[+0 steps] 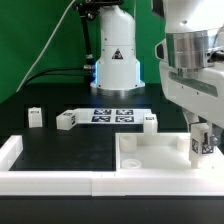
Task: Assemble one leg
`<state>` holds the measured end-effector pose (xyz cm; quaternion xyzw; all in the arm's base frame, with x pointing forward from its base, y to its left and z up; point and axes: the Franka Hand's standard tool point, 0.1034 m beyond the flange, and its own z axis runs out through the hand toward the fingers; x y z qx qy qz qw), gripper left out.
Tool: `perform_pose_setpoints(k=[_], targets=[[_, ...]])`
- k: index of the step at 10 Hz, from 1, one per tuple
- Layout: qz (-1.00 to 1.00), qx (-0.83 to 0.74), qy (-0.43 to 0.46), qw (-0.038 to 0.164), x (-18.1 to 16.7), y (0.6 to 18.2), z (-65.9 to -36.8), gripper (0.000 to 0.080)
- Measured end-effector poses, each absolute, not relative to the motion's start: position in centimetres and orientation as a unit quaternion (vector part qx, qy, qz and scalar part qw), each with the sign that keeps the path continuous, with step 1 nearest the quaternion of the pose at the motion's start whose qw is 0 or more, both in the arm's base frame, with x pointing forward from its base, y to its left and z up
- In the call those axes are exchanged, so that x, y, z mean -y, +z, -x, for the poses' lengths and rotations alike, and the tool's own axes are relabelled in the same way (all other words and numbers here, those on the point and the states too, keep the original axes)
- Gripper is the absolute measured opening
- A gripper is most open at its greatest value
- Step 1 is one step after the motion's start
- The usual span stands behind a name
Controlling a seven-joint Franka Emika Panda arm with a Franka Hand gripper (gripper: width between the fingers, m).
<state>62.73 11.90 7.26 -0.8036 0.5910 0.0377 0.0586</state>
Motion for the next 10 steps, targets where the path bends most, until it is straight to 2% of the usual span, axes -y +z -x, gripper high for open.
perform_pose_setpoints(k=[1, 2, 7, 9, 10], targets=[[0.804, -0.591, 0.038, 0.059, -11.9, 7.3, -62.7, 0.0533], [0.812, -0.579, 0.037, 0.058, -12.2, 7.3, -62.7, 0.0613], [0.955, -0.29, 0.018, 0.062, -11.8, 6.9, -62.8, 0.0649], [0.986, -0.157, 0.007, 0.051, -12.4, 7.0, -62.7, 0.0649], [0.996, -0.076, 0.001, 0.038, -12.6, 7.1, -62.7, 0.0649]])
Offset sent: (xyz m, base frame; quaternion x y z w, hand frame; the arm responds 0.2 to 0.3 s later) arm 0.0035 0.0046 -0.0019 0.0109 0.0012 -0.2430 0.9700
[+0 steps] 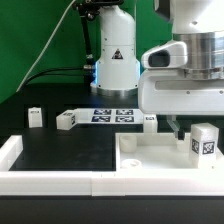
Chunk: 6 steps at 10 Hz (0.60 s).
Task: Assemble one leg
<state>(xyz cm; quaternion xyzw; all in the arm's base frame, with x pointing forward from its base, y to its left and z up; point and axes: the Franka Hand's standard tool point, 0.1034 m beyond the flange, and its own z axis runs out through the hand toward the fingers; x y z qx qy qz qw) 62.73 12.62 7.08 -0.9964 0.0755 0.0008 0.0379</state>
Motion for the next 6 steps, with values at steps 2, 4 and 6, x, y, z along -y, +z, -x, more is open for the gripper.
perform_pose_setpoints(k=[2, 4, 6], targets=[[0.999, 0.027, -0.001, 0.025, -13.07, 7.29, -62.76, 0.0649], [0.994, 0.111, -0.003, 0.022, -12.79, 7.29, -62.82, 0.0649], [0.986, 0.168, -0.004, 0.02, -12.61, 7.29, -62.85, 0.0649]])
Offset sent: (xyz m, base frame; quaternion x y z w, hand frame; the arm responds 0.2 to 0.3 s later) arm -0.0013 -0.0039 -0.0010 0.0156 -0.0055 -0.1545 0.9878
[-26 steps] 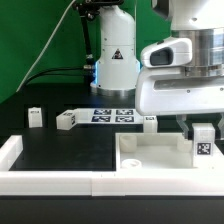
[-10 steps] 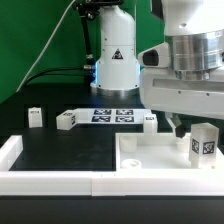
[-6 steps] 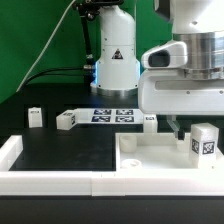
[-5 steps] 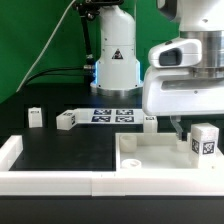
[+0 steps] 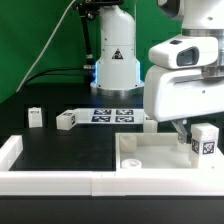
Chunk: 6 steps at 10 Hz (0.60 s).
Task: Assemble one leg
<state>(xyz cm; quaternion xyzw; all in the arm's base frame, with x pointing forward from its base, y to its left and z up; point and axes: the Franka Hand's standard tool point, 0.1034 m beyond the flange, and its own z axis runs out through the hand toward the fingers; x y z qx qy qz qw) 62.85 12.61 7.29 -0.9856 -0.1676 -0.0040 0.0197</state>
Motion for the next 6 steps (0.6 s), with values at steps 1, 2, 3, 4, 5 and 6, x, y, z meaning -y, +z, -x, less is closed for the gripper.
perform_pose_setpoints(k=[1, 2, 3, 4, 5, 6], targets=[[0.986, 0.167, -0.004, 0.02, -12.57, 7.29, -62.86, 0.0547], [0.986, 0.167, -0.004, 0.02, -12.56, 7.29, -62.86, 0.0413], [0.986, 0.167, -0.004, 0.019, -12.42, 7.3, -62.9, 0.0413], [0.986, 0.166, -0.004, 0.018, -12.3, 7.29, -62.92, 0.0291], [0.986, 0.166, -0.004, 0.018, -12.31, 7.29, -62.92, 0.0291], [0.989, 0.144, -0.004, 0.019, -12.3, 7.29, -62.92, 0.0291]])
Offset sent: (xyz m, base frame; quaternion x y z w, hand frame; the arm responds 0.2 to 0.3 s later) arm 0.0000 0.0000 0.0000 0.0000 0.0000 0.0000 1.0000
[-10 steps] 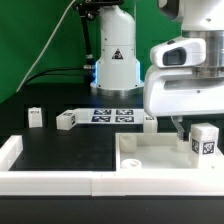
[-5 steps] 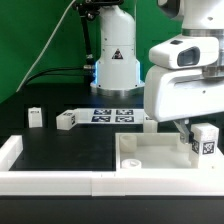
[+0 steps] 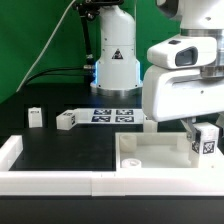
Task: Assemble one leg
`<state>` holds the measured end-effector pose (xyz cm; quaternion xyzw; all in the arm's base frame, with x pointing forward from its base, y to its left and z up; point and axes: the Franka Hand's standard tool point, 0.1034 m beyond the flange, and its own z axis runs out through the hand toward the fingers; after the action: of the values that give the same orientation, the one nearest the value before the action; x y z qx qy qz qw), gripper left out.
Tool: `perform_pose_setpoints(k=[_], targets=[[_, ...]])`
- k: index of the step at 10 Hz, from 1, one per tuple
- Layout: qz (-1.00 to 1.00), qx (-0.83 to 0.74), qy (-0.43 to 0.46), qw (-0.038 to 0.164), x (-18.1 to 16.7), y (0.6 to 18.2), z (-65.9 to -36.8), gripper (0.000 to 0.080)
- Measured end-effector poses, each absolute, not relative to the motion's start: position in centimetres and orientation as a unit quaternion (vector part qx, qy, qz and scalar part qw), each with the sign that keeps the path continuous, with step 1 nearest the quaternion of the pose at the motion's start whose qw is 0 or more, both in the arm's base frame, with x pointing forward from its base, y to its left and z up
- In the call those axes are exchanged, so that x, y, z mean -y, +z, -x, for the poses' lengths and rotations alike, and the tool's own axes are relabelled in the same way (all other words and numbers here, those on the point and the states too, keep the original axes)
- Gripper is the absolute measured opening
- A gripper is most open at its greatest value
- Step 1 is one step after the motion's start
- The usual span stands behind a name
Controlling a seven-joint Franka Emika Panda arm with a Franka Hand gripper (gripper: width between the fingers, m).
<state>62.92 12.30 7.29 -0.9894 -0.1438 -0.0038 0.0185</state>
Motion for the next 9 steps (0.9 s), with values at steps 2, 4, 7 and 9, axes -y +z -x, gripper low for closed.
perform_pose_setpoints(k=[2, 4, 7, 9], targets=[[0.998, 0.048, 0.001, 0.031, -11.9, 7.3, -62.9, 0.0291], [0.993, -0.113, 0.001, 0.034, -11.8, 7.3, -63.0, 0.0291], [0.963, -0.269, -0.002, 0.026, -10.8, 7.2, -62.9, 0.0294], [0.946, -0.323, -0.006, 0.013, -10.3, 7.3, -62.8, 0.0303]])
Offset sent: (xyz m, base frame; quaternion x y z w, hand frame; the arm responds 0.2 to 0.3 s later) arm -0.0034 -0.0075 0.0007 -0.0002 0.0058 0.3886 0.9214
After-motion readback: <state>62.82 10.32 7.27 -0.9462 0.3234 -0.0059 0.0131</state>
